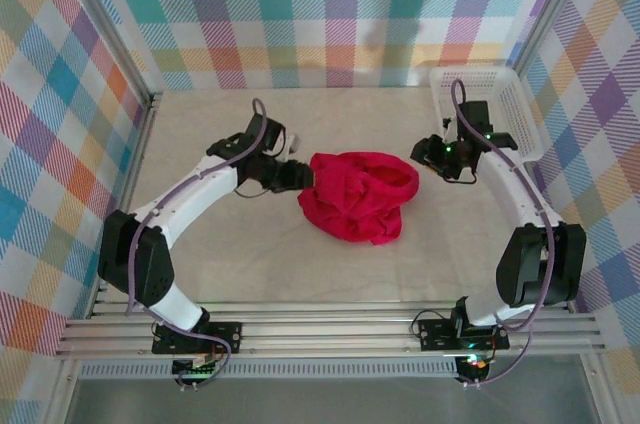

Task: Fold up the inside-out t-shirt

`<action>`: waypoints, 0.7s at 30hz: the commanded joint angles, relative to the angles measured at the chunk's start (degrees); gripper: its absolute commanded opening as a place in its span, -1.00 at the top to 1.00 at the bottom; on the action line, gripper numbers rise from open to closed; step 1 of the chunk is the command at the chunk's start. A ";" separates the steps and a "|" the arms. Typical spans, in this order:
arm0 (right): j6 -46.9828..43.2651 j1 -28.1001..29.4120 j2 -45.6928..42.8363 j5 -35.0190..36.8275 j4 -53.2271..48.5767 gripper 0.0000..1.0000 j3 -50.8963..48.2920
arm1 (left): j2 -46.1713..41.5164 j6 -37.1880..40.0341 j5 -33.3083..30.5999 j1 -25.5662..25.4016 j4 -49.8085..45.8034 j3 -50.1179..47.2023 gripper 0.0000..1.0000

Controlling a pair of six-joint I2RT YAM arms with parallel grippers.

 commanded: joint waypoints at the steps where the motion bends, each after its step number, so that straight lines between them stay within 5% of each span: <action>1: -3.62 6.48 -1.04 3.98 -1.61 -0.14 0.93 | -1.31 -2.14 1.28 1.16 3.37 -5.01 -0.05; 8: -4.77 14.26 6.54 -4.35 7.42 -0.35 1.27 | 2.53 -4.62 6.26 1.37 11.77 -10.28 -0.17; 17: -3.58 16.26 17.09 -9.58 10.33 -0.35 5.96 | 10.80 -9.47 8.83 1.01 24.42 -11.95 -0.19; 19: -2.95 16.71 17.88 -10.65 11.26 -0.10 5.69 | 13.08 -10.57 8.87 0.96 26.79 -11.86 -0.16; 21: -2.36 16.63 17.81 -9.88 10.79 0.43 6.05 | 15.05 -11.07 8.68 1.02 27.63 -11.08 0.10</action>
